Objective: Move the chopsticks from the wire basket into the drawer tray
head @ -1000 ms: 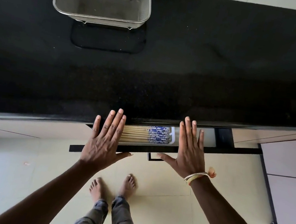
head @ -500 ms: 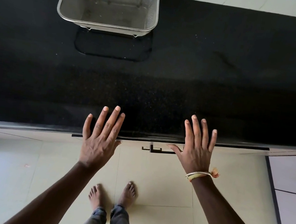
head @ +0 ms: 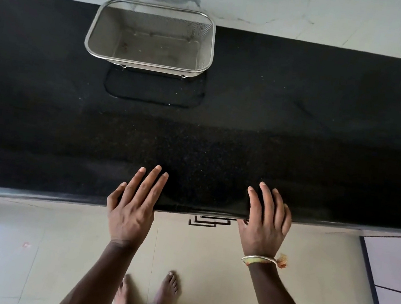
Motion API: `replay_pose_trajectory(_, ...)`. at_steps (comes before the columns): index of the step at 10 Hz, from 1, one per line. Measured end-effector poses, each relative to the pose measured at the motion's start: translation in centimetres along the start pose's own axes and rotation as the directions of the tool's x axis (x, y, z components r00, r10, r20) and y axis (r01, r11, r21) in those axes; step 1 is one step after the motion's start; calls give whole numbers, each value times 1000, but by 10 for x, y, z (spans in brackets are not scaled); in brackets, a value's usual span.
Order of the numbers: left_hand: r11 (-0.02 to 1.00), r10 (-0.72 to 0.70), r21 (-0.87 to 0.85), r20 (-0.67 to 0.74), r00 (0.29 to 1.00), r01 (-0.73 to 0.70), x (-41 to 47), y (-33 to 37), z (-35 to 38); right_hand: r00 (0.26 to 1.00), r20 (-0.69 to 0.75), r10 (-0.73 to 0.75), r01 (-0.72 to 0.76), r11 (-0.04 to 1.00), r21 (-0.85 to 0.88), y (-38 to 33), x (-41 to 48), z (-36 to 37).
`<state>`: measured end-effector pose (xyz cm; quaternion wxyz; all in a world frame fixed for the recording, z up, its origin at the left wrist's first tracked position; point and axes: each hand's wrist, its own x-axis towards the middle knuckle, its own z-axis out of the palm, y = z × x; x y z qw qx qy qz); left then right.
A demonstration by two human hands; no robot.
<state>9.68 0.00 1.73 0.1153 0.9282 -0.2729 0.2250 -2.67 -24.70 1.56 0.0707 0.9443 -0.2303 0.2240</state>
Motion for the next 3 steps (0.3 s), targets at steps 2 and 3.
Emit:
replay_pose_trajectory(2, 992, 103, -94, 272, 957, -80, -4, -16, -25, 981, 191, -10, -12, 993, 117, 1, 4, -27)
replay_pose_trajectory(3, 985, 103, -157, 222, 970, -68, -11, -23, -44, 975, 199, -101, 55, 973, 223, -8, 1, -45)
